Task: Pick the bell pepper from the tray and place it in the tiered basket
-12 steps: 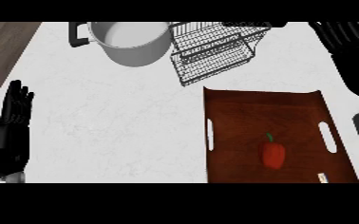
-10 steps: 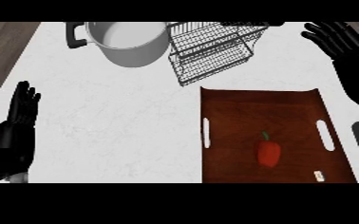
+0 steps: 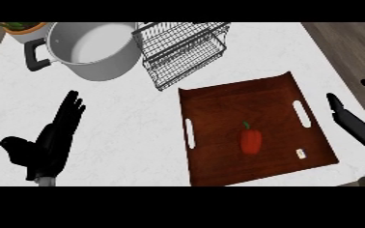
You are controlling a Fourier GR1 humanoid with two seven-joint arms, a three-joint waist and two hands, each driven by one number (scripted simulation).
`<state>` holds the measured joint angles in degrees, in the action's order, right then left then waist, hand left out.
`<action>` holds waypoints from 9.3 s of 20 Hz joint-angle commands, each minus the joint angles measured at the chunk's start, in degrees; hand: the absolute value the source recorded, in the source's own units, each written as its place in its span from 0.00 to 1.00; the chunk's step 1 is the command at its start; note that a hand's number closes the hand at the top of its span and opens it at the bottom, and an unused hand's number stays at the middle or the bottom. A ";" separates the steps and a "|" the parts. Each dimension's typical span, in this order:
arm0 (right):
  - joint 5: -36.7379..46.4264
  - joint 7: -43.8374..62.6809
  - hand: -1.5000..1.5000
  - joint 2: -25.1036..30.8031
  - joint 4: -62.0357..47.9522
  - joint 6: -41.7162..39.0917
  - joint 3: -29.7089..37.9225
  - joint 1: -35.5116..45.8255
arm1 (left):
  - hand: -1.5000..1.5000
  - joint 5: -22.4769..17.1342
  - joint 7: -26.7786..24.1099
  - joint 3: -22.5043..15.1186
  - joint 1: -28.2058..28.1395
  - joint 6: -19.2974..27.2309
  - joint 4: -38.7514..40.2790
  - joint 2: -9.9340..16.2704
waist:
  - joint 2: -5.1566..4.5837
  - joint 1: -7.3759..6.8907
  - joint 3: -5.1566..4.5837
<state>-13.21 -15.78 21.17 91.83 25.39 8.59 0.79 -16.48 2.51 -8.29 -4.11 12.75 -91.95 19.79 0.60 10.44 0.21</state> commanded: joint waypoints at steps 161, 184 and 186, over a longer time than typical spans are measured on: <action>38.20 33.71 1.00 -1.15 -42.85 -27.71 -10.08 69.08 | 0.50 5.96 13.54 3.95 17.21 -16.19 7.11 -10.68 | -1.33 -12.77 -0.24; 29.99 7.62 0.00 -16.51 -67.27 -8.92 3.74 79.80 | 0.50 8.01 11.35 3.37 16.17 -16.00 8.11 -12.64 | -1.52 -13.15 -0.25; 29.42 8.86 0.00 -14.17 -67.46 -6.18 5.54 80.81 | 0.50 6.48 9.70 5.62 16.48 -17.73 9.32 -11.07 | -1.48 -12.84 -0.27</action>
<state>16.53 -5.86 5.55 25.43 14.63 12.09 79.71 -8.45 13.80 -4.71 12.79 -2.95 -83.86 7.23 -0.99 -2.82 -0.04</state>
